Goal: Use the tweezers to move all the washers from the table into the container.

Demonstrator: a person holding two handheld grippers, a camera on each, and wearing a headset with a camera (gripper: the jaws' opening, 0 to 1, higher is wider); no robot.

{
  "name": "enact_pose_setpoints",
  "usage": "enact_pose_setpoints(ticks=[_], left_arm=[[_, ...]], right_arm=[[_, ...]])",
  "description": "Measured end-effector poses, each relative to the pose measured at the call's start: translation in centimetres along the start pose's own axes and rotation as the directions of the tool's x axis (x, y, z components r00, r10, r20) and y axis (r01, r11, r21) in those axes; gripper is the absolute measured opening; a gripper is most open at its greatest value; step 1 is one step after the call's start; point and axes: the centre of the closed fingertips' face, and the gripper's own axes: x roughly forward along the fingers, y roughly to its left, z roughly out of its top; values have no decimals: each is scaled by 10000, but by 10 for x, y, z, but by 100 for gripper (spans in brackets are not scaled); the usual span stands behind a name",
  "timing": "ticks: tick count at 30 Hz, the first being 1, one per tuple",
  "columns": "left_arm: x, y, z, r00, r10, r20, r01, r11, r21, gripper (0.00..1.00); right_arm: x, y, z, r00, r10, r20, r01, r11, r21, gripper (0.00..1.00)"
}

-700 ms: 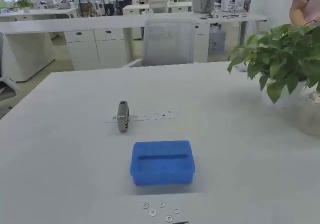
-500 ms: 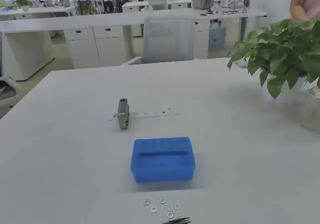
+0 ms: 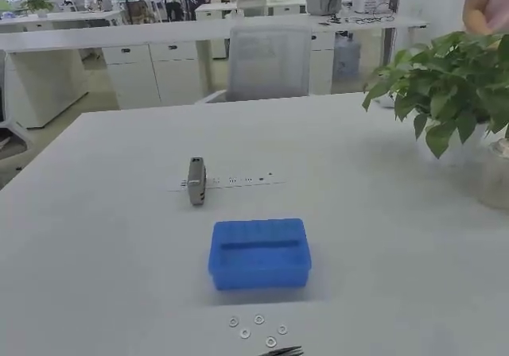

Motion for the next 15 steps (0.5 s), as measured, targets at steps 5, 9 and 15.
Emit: enact_pose_setpoints(ticks=[5, 9, 15], left_arm=[[1, -3, -3, 9997, -140, -213, 142, 9999, 99, 92], [1, -6, -3, 9992, -273, -284, 280, 9993, 242, 92], [2, -8, -4, 9982, -442, -412, 456, 9984, 333, 91]], right_arm=[[0, -1, 1, 10000, -16, 60, 15, 10000, 76, 90], [-1, -1, 1, 10000, -49, 79, 48, 9999, 145, 91], [-1, -2, 1, 10000, -66, 60, 65, 9998, 202, 91]])
